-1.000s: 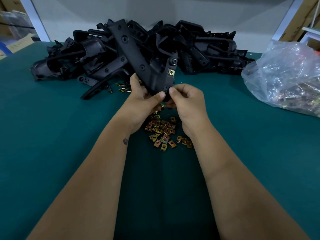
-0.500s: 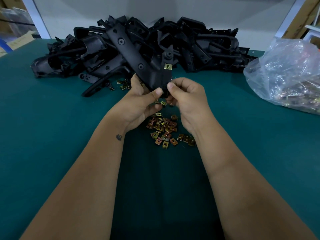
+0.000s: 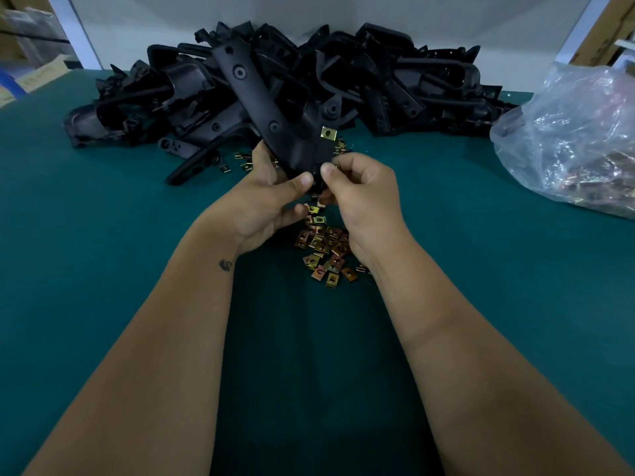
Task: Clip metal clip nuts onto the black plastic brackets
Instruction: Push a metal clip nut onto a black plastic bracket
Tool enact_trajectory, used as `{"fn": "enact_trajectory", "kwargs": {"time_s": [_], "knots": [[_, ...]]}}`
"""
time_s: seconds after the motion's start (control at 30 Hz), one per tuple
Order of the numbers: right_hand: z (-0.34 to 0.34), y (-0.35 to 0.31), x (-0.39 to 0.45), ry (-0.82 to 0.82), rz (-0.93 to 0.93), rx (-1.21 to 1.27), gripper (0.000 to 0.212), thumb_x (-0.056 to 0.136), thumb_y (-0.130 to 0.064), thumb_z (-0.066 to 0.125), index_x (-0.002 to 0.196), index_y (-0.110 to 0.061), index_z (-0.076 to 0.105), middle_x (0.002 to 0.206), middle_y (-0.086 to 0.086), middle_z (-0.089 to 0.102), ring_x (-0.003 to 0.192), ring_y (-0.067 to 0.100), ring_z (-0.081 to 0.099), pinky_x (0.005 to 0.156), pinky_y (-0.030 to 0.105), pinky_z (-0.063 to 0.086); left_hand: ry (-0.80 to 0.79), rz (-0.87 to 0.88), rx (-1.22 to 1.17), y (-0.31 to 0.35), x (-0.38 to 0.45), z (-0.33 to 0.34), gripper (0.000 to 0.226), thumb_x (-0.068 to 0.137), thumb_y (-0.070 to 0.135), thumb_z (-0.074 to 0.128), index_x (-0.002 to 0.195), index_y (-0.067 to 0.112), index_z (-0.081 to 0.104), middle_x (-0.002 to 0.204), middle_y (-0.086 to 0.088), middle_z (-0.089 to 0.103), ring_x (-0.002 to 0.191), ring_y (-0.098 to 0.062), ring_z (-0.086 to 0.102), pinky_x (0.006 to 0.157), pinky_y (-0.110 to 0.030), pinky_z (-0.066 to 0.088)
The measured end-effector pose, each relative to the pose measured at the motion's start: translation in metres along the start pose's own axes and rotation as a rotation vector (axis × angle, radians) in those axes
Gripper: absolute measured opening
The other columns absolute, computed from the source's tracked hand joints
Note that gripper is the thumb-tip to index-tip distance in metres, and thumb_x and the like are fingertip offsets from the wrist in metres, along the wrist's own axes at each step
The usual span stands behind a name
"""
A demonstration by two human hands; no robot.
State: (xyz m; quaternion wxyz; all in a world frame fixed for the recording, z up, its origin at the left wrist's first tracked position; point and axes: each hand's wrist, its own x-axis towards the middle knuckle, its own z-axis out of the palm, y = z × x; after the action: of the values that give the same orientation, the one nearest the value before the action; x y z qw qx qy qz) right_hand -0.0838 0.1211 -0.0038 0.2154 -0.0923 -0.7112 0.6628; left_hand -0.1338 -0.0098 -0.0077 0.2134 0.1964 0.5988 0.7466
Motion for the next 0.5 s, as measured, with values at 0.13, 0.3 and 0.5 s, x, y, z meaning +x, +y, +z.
{"fn": "enact_trajectory", "kwargs": {"time_s": [0.13, 0.3, 0.5], "knots": [[0.001, -0.001, -0.002, 0.038, 0.030, 0.082, 0.021, 0.092, -0.005, 0.063, 0.076, -0.017, 0.065, 0.070, -0.004, 0.061, 0.052, -0.002, 0.054, 0.057, 0.015, 0.048, -0.001, -0.010, -0.003, 0.001, 0.001, 0.004, 0.053, 0.100, 0.009, 0.054, 0.140, 0.032, 0.029, 0.119, 0.010, 0.063, 0.093, 0.000, 0.060, 0.057, -0.013, 0.048], [0.003, -0.003, -0.002, 0.069, 0.051, 0.139, 0.019, 0.092, -0.005, 0.063, 0.076, -0.015, 0.066, 0.071, -0.004, 0.062, 0.055, 0.000, 0.056, 0.060, 0.017, 0.049, -0.003, 0.011, -0.015, 0.001, 0.001, 0.006, 0.050, 0.100, 0.009, 0.053, 0.137, 0.033, 0.029, 0.114, 0.013, 0.065, 0.092, 0.001, 0.063, 0.058, -0.014, 0.049], [-0.012, -0.006, 0.003, -0.057, 0.116, 0.291, 0.015, 0.094, -0.004, 0.061, 0.081, -0.009, 0.067, 0.076, 0.004, 0.065, 0.063, 0.010, 0.058, 0.067, 0.027, 0.052, 0.041, 0.068, -0.191, 0.001, 0.003, 0.016, 0.057, 0.095, -0.004, 0.056, 0.141, 0.016, 0.031, 0.129, -0.010, 0.061, 0.104, -0.016, 0.066, 0.072, -0.024, 0.057]]}}
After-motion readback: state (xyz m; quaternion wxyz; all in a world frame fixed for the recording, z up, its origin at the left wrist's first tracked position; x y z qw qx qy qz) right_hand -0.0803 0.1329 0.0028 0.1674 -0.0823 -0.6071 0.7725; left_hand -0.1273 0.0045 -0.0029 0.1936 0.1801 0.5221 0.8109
